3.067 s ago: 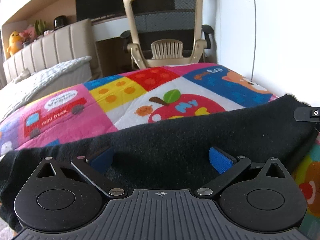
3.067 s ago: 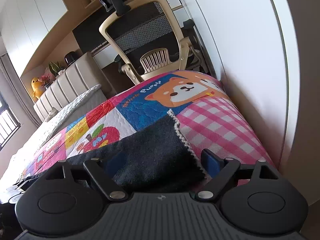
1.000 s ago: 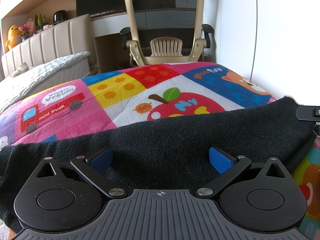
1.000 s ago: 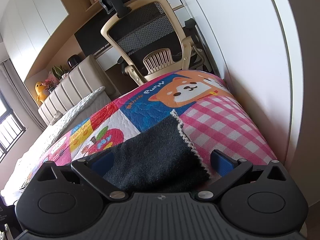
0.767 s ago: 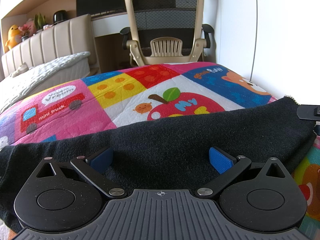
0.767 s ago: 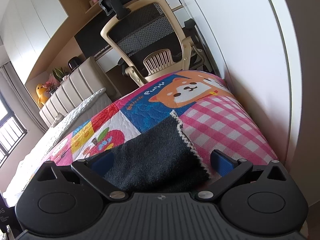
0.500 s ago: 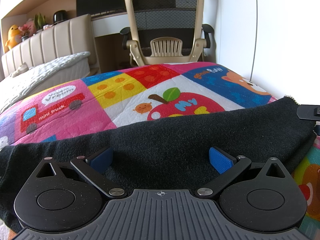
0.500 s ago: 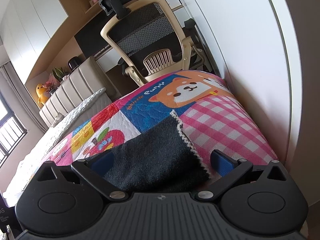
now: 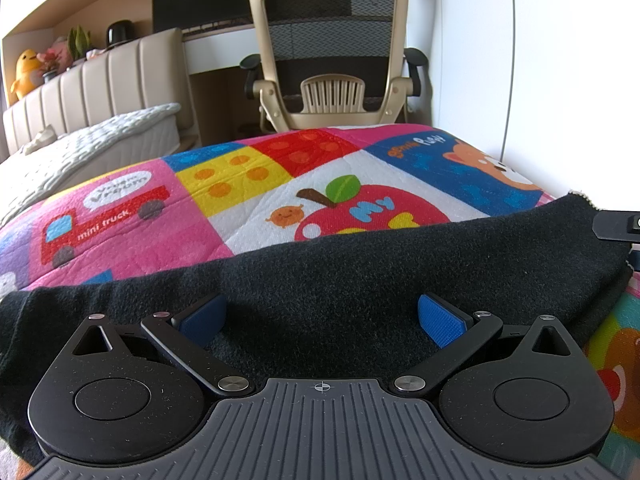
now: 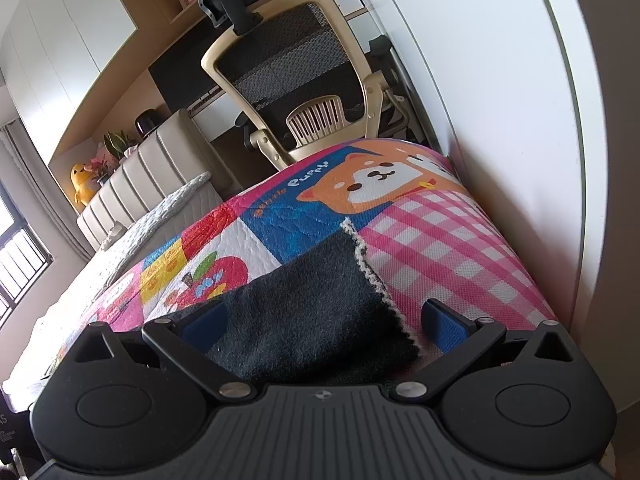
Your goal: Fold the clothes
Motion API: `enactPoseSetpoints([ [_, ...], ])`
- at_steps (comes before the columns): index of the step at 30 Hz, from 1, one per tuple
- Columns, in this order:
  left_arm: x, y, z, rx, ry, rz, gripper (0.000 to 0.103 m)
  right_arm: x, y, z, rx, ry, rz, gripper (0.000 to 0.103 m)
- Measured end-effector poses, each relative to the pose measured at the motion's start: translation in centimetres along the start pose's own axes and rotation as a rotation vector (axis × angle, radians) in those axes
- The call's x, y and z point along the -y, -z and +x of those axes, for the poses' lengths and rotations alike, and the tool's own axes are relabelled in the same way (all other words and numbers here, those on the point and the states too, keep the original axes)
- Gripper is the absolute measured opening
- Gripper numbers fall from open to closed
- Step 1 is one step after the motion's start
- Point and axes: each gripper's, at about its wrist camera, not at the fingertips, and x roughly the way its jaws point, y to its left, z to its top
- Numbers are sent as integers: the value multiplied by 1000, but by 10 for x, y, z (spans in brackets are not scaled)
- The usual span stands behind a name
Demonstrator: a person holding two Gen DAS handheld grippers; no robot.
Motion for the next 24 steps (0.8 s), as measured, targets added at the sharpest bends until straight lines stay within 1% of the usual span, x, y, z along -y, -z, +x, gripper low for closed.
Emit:
enactPoseSetpoints([
  [3,-1,0,1,-3,5,-5,103,1,-1,1,-13,-8,-8,103],
  [5,-3,-1,1,-5,14,-17,103,2,-3,2,-35,-28,-20,103],
  [7,-1,-1,1,-4,8,-12,103,3,-5,4,-50,-54,-24,103],
  [9,2,0,0,-1,-6,6,103,5,-4,3,-47,-61,-18,103],
  [12,0,0,1,-2,4,-6,103,7,-3,1,-35,-68,0,103],
  [13,-2,0,1,-4,11,-15,103,8,-3,0,-30,-66,4,101],
  [14,-2,-1,1,-4,12,-14,103,9,-2,-2,-21,-54,10,92],
  [15,-1,-1,1,-3,10,-9,103,10,-1,-4,-6,-34,22,85],
  [16,1,0,0,1,8,6,103,14,0,-7,7,-22,40,61],
  [17,3,0,-1,7,7,26,103,17,1,-9,18,-10,55,43],
  [18,5,0,-3,15,4,42,103,18,1,-10,25,-1,57,35],
  [20,3,1,-4,19,45,38,103,18,0,-12,40,16,51,22],
  [21,1,1,-5,20,71,33,103,14,0,-14,53,25,9,22],
  [23,-6,0,-5,7,111,-3,103,5,-2,-19,78,38,-66,16],
  [24,-11,0,-4,0,130,-23,103,2,-4,-24,84,30,-68,16],
])
